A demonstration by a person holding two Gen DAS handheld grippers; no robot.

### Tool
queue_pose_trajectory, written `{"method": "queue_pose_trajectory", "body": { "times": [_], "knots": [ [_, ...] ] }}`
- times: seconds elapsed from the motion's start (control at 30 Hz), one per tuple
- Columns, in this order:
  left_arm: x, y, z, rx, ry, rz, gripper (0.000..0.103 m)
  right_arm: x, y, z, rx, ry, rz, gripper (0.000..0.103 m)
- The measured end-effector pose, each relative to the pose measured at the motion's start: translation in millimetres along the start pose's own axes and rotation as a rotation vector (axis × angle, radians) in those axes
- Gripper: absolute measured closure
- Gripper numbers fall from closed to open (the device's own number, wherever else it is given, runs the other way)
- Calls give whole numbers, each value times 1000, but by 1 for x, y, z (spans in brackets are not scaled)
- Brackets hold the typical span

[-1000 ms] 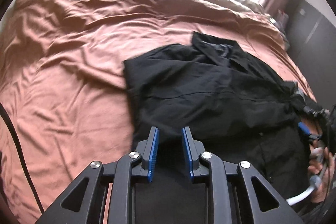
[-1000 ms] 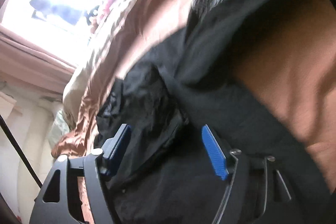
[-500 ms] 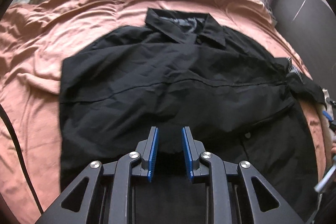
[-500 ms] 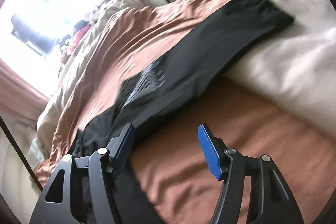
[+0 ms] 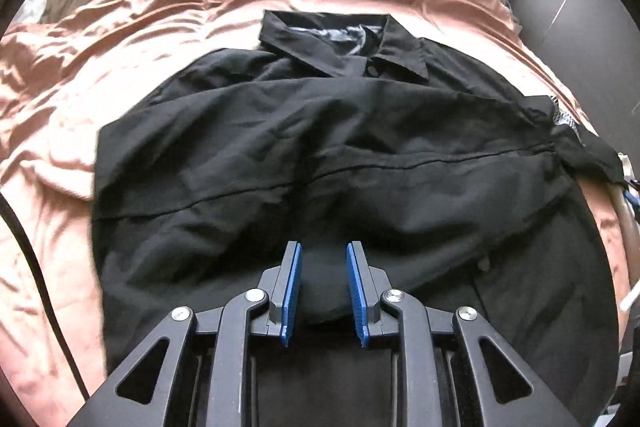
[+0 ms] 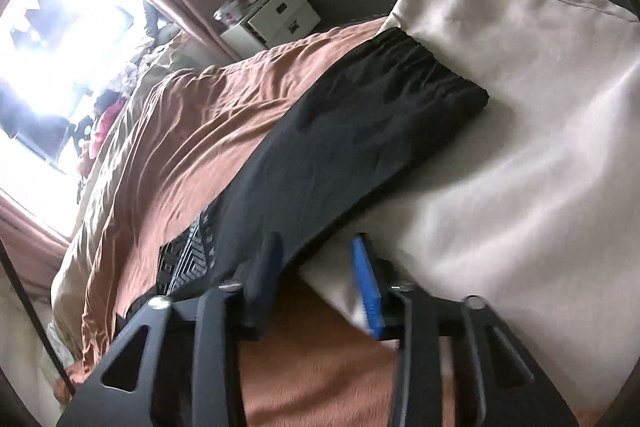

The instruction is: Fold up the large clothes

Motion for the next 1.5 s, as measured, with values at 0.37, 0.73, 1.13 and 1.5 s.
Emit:
{"method": "queue_pose_trajectory", "body": {
  "times": [0.37,0.73,1.13,1.5],
  "knots": [
    [33,-21,-80,-52,57,-61,78,72,16,-72,-123,97,-102,103],
    [50,-29,-176,-146,87,-99,76,251,-61,-219,-210,345,-385,103],
    [104,-62,-233,-172,163,-198,66,346,-197,-251,-103,468,-607,103],
    [133,-94,-250,-145,208,-241,66,370,-300,-157,88,388,-837,103]
  ]
}}
Point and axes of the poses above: each gripper's, at about its wrist camera, not at the fingertips, and z roughly the way its jaws point, x to its left, y to its top, the point moved 10 cm from there along z, roughly the way its jaws point, and after that the axes turned 11 degrees about -y, right-handed, at the moved point
